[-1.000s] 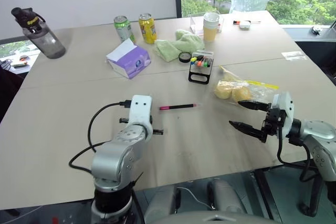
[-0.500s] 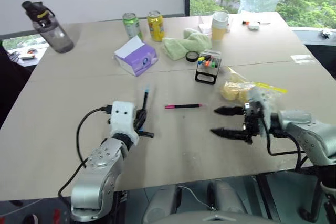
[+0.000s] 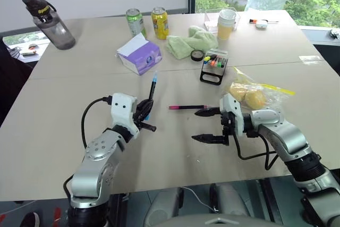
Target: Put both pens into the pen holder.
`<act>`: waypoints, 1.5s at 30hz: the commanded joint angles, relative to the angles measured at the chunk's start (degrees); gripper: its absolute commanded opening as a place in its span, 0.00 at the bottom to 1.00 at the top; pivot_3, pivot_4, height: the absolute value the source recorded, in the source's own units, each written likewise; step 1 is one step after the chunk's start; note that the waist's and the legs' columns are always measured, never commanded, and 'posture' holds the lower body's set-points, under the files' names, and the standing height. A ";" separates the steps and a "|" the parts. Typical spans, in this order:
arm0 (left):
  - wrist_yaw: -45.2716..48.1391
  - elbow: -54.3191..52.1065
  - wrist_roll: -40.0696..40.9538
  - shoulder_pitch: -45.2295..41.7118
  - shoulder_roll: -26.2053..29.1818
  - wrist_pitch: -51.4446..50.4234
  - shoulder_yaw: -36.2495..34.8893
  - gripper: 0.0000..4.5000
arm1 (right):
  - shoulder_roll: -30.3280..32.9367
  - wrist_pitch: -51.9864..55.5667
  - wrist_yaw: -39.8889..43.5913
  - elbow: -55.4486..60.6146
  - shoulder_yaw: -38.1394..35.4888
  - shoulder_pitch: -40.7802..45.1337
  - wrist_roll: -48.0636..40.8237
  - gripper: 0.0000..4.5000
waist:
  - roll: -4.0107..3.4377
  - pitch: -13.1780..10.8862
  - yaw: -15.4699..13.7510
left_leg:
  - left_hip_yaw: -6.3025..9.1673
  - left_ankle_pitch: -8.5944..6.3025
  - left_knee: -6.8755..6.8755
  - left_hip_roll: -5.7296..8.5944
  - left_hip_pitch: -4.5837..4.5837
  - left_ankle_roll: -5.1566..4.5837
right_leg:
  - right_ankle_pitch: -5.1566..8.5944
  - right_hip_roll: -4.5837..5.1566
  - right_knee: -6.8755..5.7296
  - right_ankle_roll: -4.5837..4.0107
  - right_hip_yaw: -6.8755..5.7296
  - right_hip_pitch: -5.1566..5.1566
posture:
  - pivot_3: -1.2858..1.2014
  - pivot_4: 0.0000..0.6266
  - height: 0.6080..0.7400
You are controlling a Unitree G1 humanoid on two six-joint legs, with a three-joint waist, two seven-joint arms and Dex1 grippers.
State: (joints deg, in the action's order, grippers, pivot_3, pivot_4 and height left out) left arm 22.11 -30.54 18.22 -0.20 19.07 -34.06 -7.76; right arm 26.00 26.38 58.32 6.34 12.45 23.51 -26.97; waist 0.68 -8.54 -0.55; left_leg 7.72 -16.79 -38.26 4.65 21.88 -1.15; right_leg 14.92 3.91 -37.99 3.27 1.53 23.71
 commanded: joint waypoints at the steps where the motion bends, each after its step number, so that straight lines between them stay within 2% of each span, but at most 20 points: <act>1: 4.52 -2.31 4.39 -0.94 0.15 2.41 1.19 0.01 | -4.64 7.82 -11.35 0.85 -9.56 3.51 -6.75 1.00 | -0.04 -0.02 0.14 | 0.00 0.01 0.00 -0.01 -0.01 0.02 | 0.00 -0.01 -0.02 0.00 0.02 0.00 | 0.52 0.24 1.00; 5: 8.95 -2.04 6.92 -3.51 -0.19 2.54 6.81 0.01 | -9.94 23.81 -21.30 2.31 -12.03 6.71 -13.02 1.00 | -0.04 -0.02 0.02 | 0.08 0.03 0.00 0.00 0.00 0.05 | 0.00 0.00 -0.04 0.00 0.05 -0.02 | 0.52 0.24 1.00; 8: 10.39 -0.51 7.23 -6.00 -0.07 2.76 8.72 0.01 | -14.51 34.31 -27.89 2.23 -18.01 9.92 -22.05 1.00 | -0.06 -0.03 0.28 | 0.07 0.03 0.01 0.02 0.05 0.04 | 0.00 0.01 -0.03 0.00 0.07 0.02 | 0.52 0.24 1.00; 11: 11.23 0.50 7.52 -7.23 0.17 2.98 9.61 0.01 | -16.48 38.55 -31.24 3.66 -19.72 10.22 -25.45 1.00 | -0.07 -0.02 0.86 | 0.08 0.03 0.01 0.02 0.04 0.04 | 0.00 0.01 -0.03 0.00 0.05 0.01 | 0.52 0.24 1.00; 16: 12.38 1.09 7.58 -7.40 0.68 3.25 10.86 0.01 | -17.74 39.56 -33.29 5.70 -19.77 10.02 -27.57 1.00 | -0.08 -0.02 1.51 | 0.08 0.03 0.02 0.05 0.04 0.03 | 0.00 0.01 -0.03 0.00 0.04 0.02 | 0.52 0.24 1.00; 17: 12.43 1.13 7.61 -7.38 0.70 3.27 10.97 0.00 | -17.74 39.37 -33.33 5.93 -19.64 10.00 -27.64 0.88 | -0.08 -0.02 1.52 | 0.07 0.03 0.02 0.05 0.03 0.03 | 0.00 0.01 -0.04 0.00 0.04 0.02 | 0.52 0.24 1.00; 18: 12.44 1.15 8.00 -7.36 0.51 3.05 10.87 0.00 | -17.61 39.19 -33.23 6.12 -19.36 10.02 -27.62 0.83 | -0.08 -0.02 1.52 | 0.07 0.03 0.02 0.05 0.03 0.03 | 0.00 0.01 -0.05 0.00 0.03 0.02 | 0.52 0.24 1.00; 22: 12.54 0.94 9.23 -7.59 0.08 3.00 10.32 0.00 | -17.26 38.45 -33.02 6.32 -18.74 10.12 -27.25 0.40 | -0.08 -0.02 1.49 | 0.08 0.03 0.02 0.04 0.03 0.03 | 0.00 0.01 -0.05 0.00 0.03 0.01 | 0.52 0.24 1.00; 23: 12.66 0.87 9.90 -7.51 0.02 3.01 10.00 0.20 | -17.20 38.27 -33.03 6.30 -18.63 10.15 -27.11 0.29 | -0.08 -0.02 1.51 | 0.07 0.03 0.01 0.04 0.03 0.03 | 0.00 0.01 -0.05 0.00 0.02 0.01 | 0.52 0.24 1.00; 25: 12.50 0.73 10.60 -7.33 0.14 2.74 9.61 0.41 | -17.00 37.82 -32.96 6.25 -18.33 10.29 -26.71 0.04 | -0.09 -0.02 1.53 | 0.07 0.03 0.01 0.04 0.02 0.03 | 0.00 0.01 -0.05 0.00 0.01 0.02 | 0.52 0.24 1.00; 27: 12.08 0.48 9.57 -6.85 0.73 3.09 9.88 0.54 | -15.96 36.58 -32.09 6.41 -17.06 10.36 -25.21 0.02 | -0.09 -0.02 1.53 | 0.07 0.03 0.02 0.04 0.02 0.03 | 0.00 0.00 -0.06 0.00 0.02 0.02 | 0.52 0.24 1.00; 30: 11.85 0.10 9.54 -6.29 1.43 3.18 9.40 0.82 | -14.47 34.09 -32.01 6.05 -15.23 11.25 -22.13 0.02 | -0.08 -0.02 1.50 | 0.07 0.03 0.01 0.05 0.02 0.03 | 0.00 0.01 -0.05 0.00 0.01 0.01 | 0.52 0.24 1.00; 31: 11.94 -0.34 10.14 -6.10 1.86 2.97 8.75 0.92 | -14.32 32.90 -32.49 5.51 -15.33 12.38 -21.14 0.02 | -0.09 -0.02 1.53 | 0.06 0.03 0.01 0.05 0.02 0.03 | 0.00 0.01 -0.05 0.00 0.00 0.01 | 0.52 0.24 1.00; 34: 10.65 -2.36 10.43 -6.45 3.89 1.88 6.05 0.92 | -11.08 24.33 -30.30 5.34 -13.27 15.25 -13.74 0.02 | -0.14 -0.06 1.58 | 0.04 0.04 0.01 0.04 0.02 0.03 | 0.00 -0.01 -0.08 0.00 -0.01 0.05 | 0.52 0.24 1.00; 36: 9.05 -4.14 12.53 -7.92 4.86 -0.36 3.38 0.92 | -7.46 8.58 -24.57 4.67 -9.57 16.94 -3.83 0.02 | -0.14 -0.06 1.47 | 0.05 0.04 0.01 0.04 0.03 0.03 | 0.00 -0.01 -0.08 0.00 -0.07 0.05 | 0.52 0.24 1.00; 40: 8.64 -5.39 14.67 -9.30 6.85 -2.53 1.90 0.92 | -2.58 -11.10 -15.81 0.98 -2.64 19.56 8.72 0.02 | -0.14 -0.06 1.52 | 0.03 0.03 0.02 0.06 0.03 0.03 | 0.00 0.00 -0.02 0.02 -0.13 0.03 | 0.52 0.24 1.00; 45: 8.41 -6.00 15.99 -9.69 8.82 -3.42 0.97 0.92 | -1.36 -32.76 -12.40 -8.82 1.63 21.05 19.88 0.02 | -0.14 -0.06 1.88 | 0.03 0.04 0.04 0.03 -0.01 0.04 | 0.00 -0.02 -0.04 0.02 -0.11 0.03 | 0.52 0.24 1.00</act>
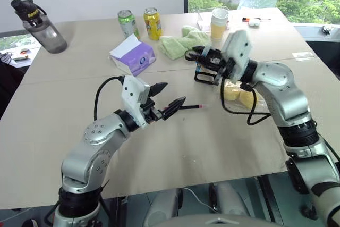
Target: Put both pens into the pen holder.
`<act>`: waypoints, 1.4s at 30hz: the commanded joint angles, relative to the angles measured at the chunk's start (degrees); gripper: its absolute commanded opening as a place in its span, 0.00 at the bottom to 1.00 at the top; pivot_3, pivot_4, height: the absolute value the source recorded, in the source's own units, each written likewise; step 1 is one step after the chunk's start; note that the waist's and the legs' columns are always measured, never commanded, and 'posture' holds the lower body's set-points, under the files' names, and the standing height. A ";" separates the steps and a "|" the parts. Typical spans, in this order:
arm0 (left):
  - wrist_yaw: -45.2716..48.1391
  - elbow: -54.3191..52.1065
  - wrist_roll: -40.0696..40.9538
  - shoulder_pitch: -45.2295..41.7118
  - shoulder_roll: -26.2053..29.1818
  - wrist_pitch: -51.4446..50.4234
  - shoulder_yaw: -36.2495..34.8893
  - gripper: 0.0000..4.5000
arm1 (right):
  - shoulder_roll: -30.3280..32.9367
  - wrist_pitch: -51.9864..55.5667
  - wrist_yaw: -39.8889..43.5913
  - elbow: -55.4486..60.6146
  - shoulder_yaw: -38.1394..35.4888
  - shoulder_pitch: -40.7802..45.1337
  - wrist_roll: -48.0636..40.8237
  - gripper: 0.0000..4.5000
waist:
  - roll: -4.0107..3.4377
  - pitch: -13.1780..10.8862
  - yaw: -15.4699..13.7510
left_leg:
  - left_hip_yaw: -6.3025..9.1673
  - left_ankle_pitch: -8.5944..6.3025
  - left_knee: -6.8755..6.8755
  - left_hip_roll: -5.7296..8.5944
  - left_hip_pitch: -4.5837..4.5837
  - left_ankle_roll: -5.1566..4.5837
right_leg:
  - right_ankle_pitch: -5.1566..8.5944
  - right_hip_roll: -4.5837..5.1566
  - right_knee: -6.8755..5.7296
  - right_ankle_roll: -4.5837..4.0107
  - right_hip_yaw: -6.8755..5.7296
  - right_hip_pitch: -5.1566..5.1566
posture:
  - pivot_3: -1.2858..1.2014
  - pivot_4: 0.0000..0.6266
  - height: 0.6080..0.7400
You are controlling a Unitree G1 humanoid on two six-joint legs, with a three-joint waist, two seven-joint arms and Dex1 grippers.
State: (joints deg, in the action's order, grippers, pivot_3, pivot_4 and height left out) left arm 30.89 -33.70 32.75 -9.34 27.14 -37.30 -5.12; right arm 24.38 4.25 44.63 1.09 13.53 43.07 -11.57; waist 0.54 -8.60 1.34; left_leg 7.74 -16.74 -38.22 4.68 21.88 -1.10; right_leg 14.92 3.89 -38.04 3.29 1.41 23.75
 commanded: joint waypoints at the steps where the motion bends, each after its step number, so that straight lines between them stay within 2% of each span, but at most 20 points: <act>1: -0.67 -2.99 1.75 -0.50 0.89 -0.26 -1.99 0.92 | 0.63 -14.65 1.21 -5.89 1.00 2.17 6.77 0.02 | 0.00 0.00 -0.05 | 0.00 0.00 -0.01 0.00 0.00 0.00 | 0.00 0.00 0.00 0.00 0.00 0.00 | 0.52 0.24 1.00; 7: -1.39 -3.32 1.46 0.69 1.65 -0.08 -2.43 0.92 | 1.99 -37.64 -5.33 -21.80 1.67 7.74 19.38 0.02 | 0.01 -0.01 -0.12 | -0.01 0.00 -0.01 0.01 0.00 0.01 | 0.00 0.00 0.01 0.00 0.01 0.00 | 0.52 0.24 1.00; 10: -1.44 -3.03 1.59 0.36 1.86 0.01 -2.55 0.92 | 2.42 -43.48 -7.78 -27.84 1.73 10.02 22.63 0.02 | 0.01 -0.01 -0.16 | -0.02 0.01 0.00 0.01 0.00 0.02 | 0.00 -0.02 0.01 -0.01 0.02 0.01 | 0.52 0.24 1.00; 14: -1.31 -2.70 1.39 0.32 2.15 0.28 -2.37 0.92 | 1.29 -44.73 -7.22 -32.04 1.39 9.88 21.31 0.02 | 0.01 -0.01 -0.14 | -0.02 0.01 -0.01 0.00 0.00 0.02 | 0.00 -0.01 0.02 -0.01 0.04 -0.01 | 0.52 0.24 1.00; 25: -0.57 -1.58 1.32 0.13 3.27 0.69 -2.47 0.92 | -0.11 -44.87 -7.64 -34.74 0.78 8.77 21.15 0.02 | 0.00 -0.01 0.51 | -0.02 0.01 -0.01 0.00 0.00 0.02 | 0.00 -0.02 0.01 -0.01 0.05 -0.01 | 0.52 0.24 1.00; 34: -0.60 -1.14 0.52 0.03 3.77 1.09 -2.61 0.92 | -3.31 -45.42 -11.46 -48.95 -0.61 15.35 21.64 0.02 | 0.00 -0.01 1.19 | -0.06 0.02 0.00 -0.01 -0.03 0.02 | 0.00 -0.05 0.00 -0.01 0.11 -0.01 | 0.52 0.24 1.00; 36: -0.61 -1.32 0.44 0.30 3.89 1.18 -2.73 0.93 | -3.60 -46.40 -12.92 -51.57 -0.37 16.61 22.87 0.25 | 0.00 -0.01 1.15 | -0.05 0.02 0.00 -0.01 -0.03 0.02 | 0.00 -0.05 0.00 -0.01 0.10 -0.01 | 0.52 0.24 1.00; 37: -0.65 -1.45 0.39 0.48 3.96 1.22 -2.78 0.93 | -3.66 -47.20 -13.61 -52.65 -0.14 17.13 23.50 0.28 | 0.00 -0.01 1.13 | -0.05 0.02 0.00 -0.01 -0.02 0.02 | 0.00 -0.05 0.00 -0.01 0.10 -0.01 | 0.52 0.24 1.00; 39: -0.82 -1.60 0.36 0.68 4.04 1.23 -2.84 0.93 | -3.95 -48.10 -14.71 -54.47 -0.18 17.88 23.93 0.47 | -0.01 -0.01 1.13 | -0.05 0.02 -0.01 -0.01 -0.03 0.02 | 0.00 -0.05 0.00 -0.01 0.10 -0.01 | 0.52 0.24 1.00; 41: -0.86 -1.87 0.44 1.05 4.14 1.28 -3.05 0.93 | -4.32 -48.44 -15.38 -55.75 -0.42 18.39 23.98 0.76 | -0.01 -0.01 1.13 | -0.05 0.02 -0.01 -0.01 -0.02 0.02 | 0.00 -0.05 0.00 -0.01 0.10 -0.01 | 0.52 0.24 1.00; 42: -0.86 -1.97 0.48 1.19 4.16 1.30 -3.14 0.93 | -4.45 -48.50 -15.54 -56.21 -0.53 18.62 23.94 0.85 | -0.01 -0.01 1.14 | -0.05 0.02 -0.01 -0.01 -0.02 0.02 | 0.00 -0.05 0.00 -0.01 0.10 -0.01 | 0.52 0.24 1.00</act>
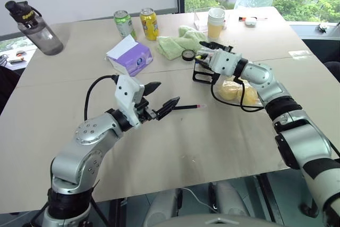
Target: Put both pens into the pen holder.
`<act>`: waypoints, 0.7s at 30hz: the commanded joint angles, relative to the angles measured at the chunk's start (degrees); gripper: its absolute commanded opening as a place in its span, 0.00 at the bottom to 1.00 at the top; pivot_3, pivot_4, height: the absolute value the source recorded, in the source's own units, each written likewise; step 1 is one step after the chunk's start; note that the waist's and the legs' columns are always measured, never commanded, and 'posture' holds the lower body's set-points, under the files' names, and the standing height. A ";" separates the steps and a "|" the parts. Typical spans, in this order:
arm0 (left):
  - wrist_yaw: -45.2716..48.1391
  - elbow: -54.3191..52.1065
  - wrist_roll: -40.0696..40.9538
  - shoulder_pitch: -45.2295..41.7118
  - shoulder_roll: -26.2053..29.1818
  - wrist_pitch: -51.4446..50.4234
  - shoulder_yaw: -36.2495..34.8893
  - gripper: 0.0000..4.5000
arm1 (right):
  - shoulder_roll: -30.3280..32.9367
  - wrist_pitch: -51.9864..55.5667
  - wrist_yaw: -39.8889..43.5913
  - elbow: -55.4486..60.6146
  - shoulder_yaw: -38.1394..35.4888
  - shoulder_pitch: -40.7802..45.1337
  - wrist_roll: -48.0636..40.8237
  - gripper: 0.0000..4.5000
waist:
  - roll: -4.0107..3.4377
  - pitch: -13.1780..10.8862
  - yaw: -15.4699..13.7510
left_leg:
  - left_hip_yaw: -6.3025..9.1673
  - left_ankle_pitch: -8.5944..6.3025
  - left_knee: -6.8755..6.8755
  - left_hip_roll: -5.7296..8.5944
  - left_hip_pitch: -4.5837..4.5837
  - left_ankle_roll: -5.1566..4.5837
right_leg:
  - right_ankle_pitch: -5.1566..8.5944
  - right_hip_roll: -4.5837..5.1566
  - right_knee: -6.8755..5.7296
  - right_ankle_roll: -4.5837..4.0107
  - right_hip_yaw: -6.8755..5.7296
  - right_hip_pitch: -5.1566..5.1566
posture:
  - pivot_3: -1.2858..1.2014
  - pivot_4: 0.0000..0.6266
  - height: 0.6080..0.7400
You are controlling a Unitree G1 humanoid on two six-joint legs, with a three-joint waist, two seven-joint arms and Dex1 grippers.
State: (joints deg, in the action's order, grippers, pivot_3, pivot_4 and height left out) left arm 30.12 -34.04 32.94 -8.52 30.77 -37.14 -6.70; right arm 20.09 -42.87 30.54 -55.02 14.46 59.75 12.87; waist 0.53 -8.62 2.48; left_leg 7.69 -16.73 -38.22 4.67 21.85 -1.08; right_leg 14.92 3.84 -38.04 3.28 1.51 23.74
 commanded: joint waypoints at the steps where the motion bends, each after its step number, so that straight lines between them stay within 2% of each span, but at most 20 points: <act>1: -0.07 -1.72 0.33 0.52 0.56 1.15 -1.65 0.93 | -0.24 -1.49 -1.74 -0.33 -1.61 2.15 -0.54 0.91 | 0.00 0.00 0.01 | 0.00 0.00 0.00 0.00 0.00 0.00 | 0.00 0.00 0.00 0.00 0.00 0.00 | 0.52 0.24 1.00; 2: -0.07 -1.76 0.33 0.60 0.60 1.18 -1.67 0.93 | -0.29 -1.56 -1.91 -0.45 -1.80 2.36 -0.67 0.98 | 0.00 0.00 0.03 | 0.00 0.00 0.00 0.00 0.00 0.00 | 0.00 0.00 0.00 0.00 0.01 0.00 | 0.52 0.24 1.00; 6: -0.04 -1.79 0.35 0.89 0.74 1.27 -1.82 0.93 | -0.54 -1.70 -1.11 0.89 -2.68 2.43 -2.29 0.98 | -0.01 0.00 0.04 | 0.00 0.00 0.00 0.00 -0.01 0.00 | 0.00 -0.01 -0.01 0.00 0.01 0.00 | 0.52 0.24 1.00; 8: 0.23 -1.31 0.17 1.44 1.15 1.52 -2.44 0.93 | -1.51 1.75 3.22 6.05 -3.97 0.90 -7.06 0.98 | -0.05 -0.03 0.20 | -0.01 0.00 0.00 -0.01 0.00 0.00 | 0.00 -0.01 -0.01 0.00 0.02 0.01 | 0.52 0.24 1.00; 9: 0.45 -0.97 -0.05 1.98 1.51 1.74 -2.96 0.93 | -2.45 6.76 6.38 10.15 -4.92 -0.55 -11.15 0.98 | -0.05 -0.03 0.22 | -0.02 0.00 0.00 -0.01 0.00 0.00 | 0.00 -0.01 -0.02 0.00 0.04 0.02 | 0.52 0.24 1.00; 12: 2.46 0.67 -0.81 6.34 3.42 3.02 -5.78 0.93 | -2.40 34.30 16.80 31.69 -3.98 -8.68 -24.92 0.98 | -0.06 -0.01 0.15 | 0.03 0.00 0.02 -0.10 -0.01 0.00 | 0.00 -0.04 -0.01 0.00 0.09 0.00 | 0.52 0.24 1.00; 15: 5.53 2.31 -1.74 10.66 5.88 4.93 -7.44 0.93 | 1.41 53.55 21.40 47.86 -0.68 -15.17 -29.50 0.98 | -0.14 -0.05 -0.41 | 0.11 -0.01 0.06 -0.10 0.05 0.00 | 0.01 0.00 0.04 -0.01 0.13 0.00 | 0.52 0.24 1.00; 18: 7.70 3.86 -2.31 13.16 7.36 6.49 -8.57 0.93 | 4.01 63.25 22.84 54.84 1.51 -18.71 -29.83 0.98 | -0.21 -0.09 -0.84 | 0.14 -0.01 0.01 0.01 0.08 -0.02 | 0.01 0.09 0.05 -0.01 0.09 0.00 | 0.52 0.24 1.00; 21: 11.28 5.18 -3.14 16.37 10.26 7.66 -9.55 0.93 | 6.85 67.13 24.24 56.11 5.94 -20.94 -25.57 0.98 | -0.23 -0.10 -1.04 | 0.14 -0.01 0.00 0.01 0.02 -0.01 | 0.01 0.09 0.01 -0.02 0.08 -0.02 | 0.52 0.24 1.00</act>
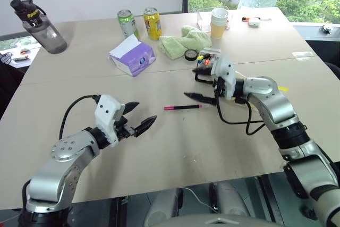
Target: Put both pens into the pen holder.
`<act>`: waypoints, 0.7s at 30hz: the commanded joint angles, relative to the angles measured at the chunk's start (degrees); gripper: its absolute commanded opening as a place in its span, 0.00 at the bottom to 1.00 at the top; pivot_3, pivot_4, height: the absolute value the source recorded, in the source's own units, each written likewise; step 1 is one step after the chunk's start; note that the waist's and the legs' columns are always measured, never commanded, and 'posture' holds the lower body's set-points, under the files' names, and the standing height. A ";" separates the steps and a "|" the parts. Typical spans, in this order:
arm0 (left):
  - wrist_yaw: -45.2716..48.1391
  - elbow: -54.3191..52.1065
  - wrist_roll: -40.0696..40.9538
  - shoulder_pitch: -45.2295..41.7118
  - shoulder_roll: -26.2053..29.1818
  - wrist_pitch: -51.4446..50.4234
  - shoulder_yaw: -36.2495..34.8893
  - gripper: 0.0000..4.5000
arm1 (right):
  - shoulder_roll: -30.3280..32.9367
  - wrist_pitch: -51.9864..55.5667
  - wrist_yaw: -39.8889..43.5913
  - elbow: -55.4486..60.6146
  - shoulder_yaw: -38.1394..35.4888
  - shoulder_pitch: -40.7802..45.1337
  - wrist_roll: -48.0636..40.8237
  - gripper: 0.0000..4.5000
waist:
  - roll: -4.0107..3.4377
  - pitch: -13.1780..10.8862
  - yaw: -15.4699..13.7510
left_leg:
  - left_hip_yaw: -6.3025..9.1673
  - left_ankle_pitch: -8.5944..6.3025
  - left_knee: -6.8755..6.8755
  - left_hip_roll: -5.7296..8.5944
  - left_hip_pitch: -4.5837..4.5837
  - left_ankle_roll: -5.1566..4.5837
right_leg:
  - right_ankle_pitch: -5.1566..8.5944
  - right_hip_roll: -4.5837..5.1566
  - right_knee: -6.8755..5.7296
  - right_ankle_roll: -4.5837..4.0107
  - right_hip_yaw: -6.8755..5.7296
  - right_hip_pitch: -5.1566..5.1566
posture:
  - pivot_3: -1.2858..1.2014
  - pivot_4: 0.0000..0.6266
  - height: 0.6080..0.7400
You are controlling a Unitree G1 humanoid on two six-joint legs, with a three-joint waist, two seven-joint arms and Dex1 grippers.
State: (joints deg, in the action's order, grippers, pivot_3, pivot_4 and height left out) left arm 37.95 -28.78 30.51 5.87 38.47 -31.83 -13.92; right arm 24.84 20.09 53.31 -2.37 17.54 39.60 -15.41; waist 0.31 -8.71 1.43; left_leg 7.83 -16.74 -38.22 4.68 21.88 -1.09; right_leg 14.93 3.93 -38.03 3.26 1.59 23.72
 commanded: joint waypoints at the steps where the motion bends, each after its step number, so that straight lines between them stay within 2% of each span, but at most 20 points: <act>1: 4.66 -0.06 -0.33 3.15 3.33 2.38 -2.84 0.93 | 2.46 4.40 1.67 3.26 4.09 -0.88 4.04 0.98 | -0.01 -0.01 -0.01 | -0.01 0.00 0.02 -0.01 -0.02 0.00 | 0.00 -0.01 -0.02 -0.01 0.02 0.00 | 0.52 0.24 1.00; 5: 7.67 -0.53 0.32 6.87 5.37 2.31 -4.01 0.93 | -0.24 7.70 0.34 1.92 5.64 1.90 6.04 0.98 | -0.06 -0.04 0.55 | -0.05 0.00 0.03 -0.01 0.01 0.00 | 0.00 0.00 -0.01 0.00 0.05 0.04 | 0.52 0.24 1.00; 12: 7.64 -0.06 0.01 6.98 5.20 2.68 -4.16 0.93 | -0.18 21.03 7.14 1.34 13.67 12.23 9.58 0.98 | -0.09 -0.06 0.51 | 0.01 0.00 0.03 -0.01 0.02 0.00 | 0.00 0.01 0.01 0.00 -0.02 0.03 | 0.52 0.24 1.00; 14: 7.54 0.02 -0.06 6.82 5.08 2.80 -4.08 0.93 | -0.81 23.55 6.81 0.07 15.07 15.54 11.27 0.98 | -0.10 -0.06 0.51 | 0.04 -0.01 0.05 -0.01 0.04 0.00 | 0.00 0.02 0.03 0.00 -0.05 0.03 | 0.52 0.24 1.00; 18: 6.51 -0.49 -0.32 7.13 4.19 3.03 -3.52 0.93 | 0.99 26.87 10.58 -1.76 21.18 21.45 15.40 0.98 | -0.11 -0.07 0.58 | 0.02 -0.01 0.07 0.01 0.05 0.00 | 0.00 0.04 0.04 0.00 -0.04 0.06 | 0.52 0.24 1.00; 21: 5.71 -1.52 -0.48 7.21 3.52 2.83 -2.61 0.93 | -0.23 25.66 10.33 -6.52 23.32 25.99 18.87 0.98 | -0.11 -0.07 0.70 | 0.03 -0.01 0.09 0.01 0.05 0.00 | 0.00 0.04 0.04 0.00 -0.04 0.06 | 0.52 0.24 1.00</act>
State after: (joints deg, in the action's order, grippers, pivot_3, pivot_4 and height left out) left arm 44.03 -28.27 30.21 13.20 42.11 -29.61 -16.16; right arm 25.07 46.65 63.51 -8.17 40.69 63.33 1.67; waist 0.20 -8.79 2.13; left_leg 7.85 -16.74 -38.13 4.70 21.92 -1.08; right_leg 14.93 3.97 -38.00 3.26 1.56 23.78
